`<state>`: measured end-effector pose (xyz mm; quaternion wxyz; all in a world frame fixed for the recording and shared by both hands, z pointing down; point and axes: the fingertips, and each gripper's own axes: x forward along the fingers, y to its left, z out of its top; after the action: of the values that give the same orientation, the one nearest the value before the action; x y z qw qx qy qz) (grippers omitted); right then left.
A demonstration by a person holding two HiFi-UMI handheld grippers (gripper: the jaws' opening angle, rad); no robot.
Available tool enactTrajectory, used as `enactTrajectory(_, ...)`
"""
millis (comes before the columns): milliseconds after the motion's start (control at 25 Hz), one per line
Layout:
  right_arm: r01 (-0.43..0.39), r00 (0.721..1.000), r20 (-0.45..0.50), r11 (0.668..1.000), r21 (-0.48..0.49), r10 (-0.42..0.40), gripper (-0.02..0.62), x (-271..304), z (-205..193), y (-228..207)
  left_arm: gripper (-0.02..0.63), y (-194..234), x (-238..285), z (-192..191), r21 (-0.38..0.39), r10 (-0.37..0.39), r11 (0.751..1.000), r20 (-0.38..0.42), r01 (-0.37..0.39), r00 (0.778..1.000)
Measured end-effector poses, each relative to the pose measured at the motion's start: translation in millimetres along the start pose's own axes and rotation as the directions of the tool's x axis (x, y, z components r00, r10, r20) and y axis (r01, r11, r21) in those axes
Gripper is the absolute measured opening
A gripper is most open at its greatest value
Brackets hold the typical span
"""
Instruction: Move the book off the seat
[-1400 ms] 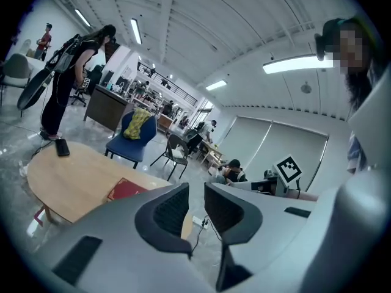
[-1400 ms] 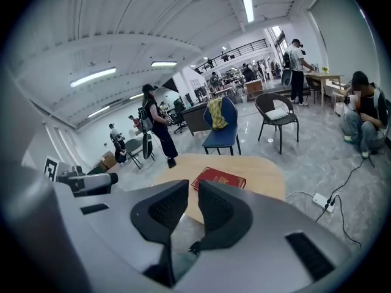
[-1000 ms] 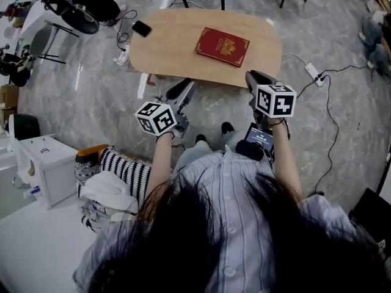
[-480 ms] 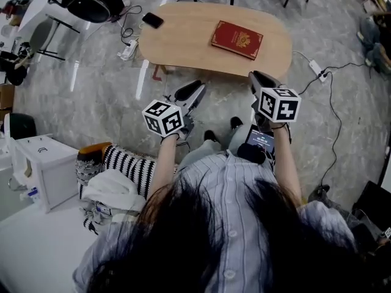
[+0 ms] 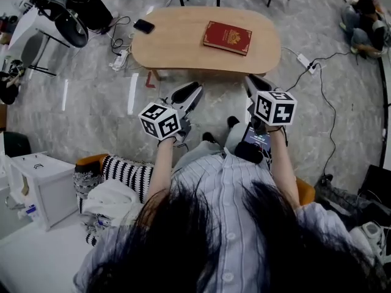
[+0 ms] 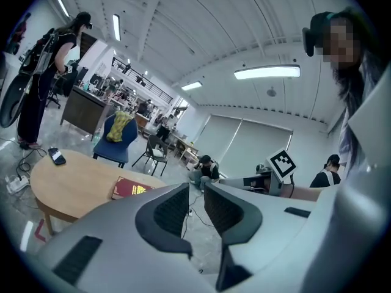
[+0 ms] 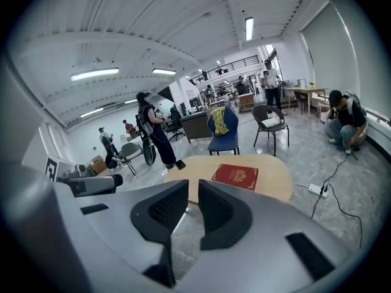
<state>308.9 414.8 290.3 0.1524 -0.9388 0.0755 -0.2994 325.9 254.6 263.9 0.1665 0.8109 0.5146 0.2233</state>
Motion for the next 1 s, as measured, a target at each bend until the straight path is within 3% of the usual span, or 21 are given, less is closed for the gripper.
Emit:
enactTrajectory(400, 0.01, 0.999, 0.034, 0.999, 0.032, -0.011, 0.048, -24.7, -8.7, 13.3, 0.087, -23.4, -6.1, -7.4, 0.031, -0.067, 0.997, -0.016, 0.068, 0.998)
enactTrajectory(720, -0.008, 1.0, 0.02, 1.0, 0.005, 0.008, 0.048, -22.0, -16.7, 28.8, 0.087, -19.9, -17.8, -12.5, 0.019, -0.053, 0.998, -0.01, 0.053, 0.999)
enactTrajectory(1000, 0.023, 1.0, 0.022, 1.0, -0.009, -0.023, 0.048, -27.2, -19.0, 22.2, 0.087, -18.0, -21.4, -18.9, 0.011, -0.047, 0.999, -0.023, 0.047, 0.999)
